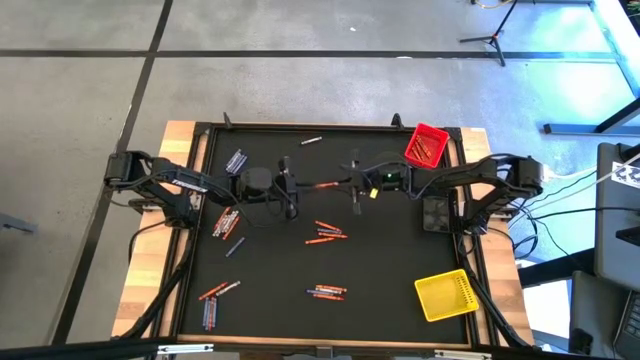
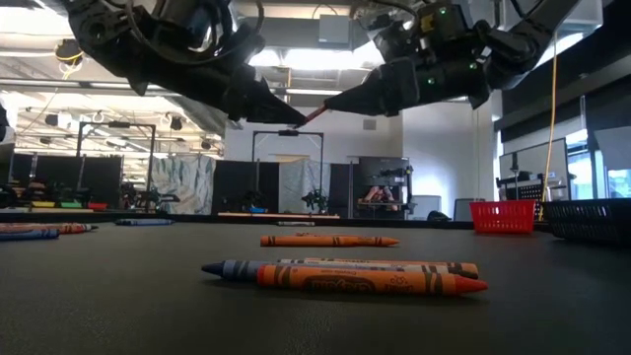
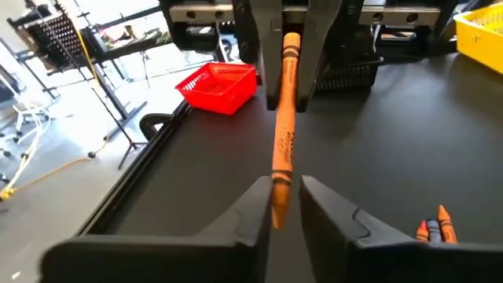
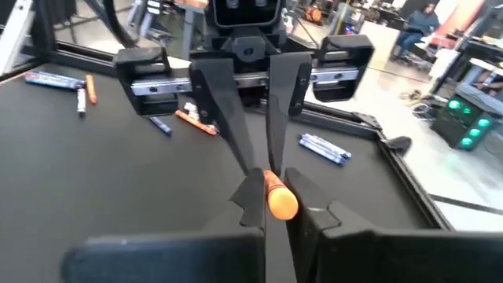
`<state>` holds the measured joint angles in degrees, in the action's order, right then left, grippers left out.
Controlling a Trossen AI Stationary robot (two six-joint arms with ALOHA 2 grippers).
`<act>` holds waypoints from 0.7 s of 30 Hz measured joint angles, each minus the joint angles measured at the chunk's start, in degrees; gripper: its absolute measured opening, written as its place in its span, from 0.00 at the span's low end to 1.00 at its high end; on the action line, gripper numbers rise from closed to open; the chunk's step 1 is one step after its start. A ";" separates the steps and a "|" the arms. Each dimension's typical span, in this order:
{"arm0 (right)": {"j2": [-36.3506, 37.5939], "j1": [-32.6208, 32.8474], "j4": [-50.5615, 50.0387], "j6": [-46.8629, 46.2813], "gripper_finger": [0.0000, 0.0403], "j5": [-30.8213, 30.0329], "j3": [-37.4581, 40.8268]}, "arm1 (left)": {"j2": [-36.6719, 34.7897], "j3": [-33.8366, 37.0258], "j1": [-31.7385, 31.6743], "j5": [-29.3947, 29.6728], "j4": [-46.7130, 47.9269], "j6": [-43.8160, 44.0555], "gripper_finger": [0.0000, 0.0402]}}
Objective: Sort crayons
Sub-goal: Put the orange crayon into the red bin
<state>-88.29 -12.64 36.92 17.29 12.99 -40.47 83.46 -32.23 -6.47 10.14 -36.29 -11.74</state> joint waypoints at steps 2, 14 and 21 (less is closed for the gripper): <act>2.19 0.00 -2.74 0.73 0.03 -1.88 0.00 | 0.00 0.00 -0.28 0.12 1.08 0.13 0.22; 21.96 -0.15 -37.97 0.88 0.04 -32.64 -0.04 | 0.02 0.00 -0.53 2.64 5.07 -0.79 0.29; 25.82 -1.32 -53.26 -3.77 0.08 -43.77 -0.04 | 0.02 0.00 -0.53 2.64 4.76 -0.77 0.29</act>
<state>-62.47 -13.97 -16.34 13.53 -30.78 -40.51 83.48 -32.23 -7.01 12.78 -31.53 -12.51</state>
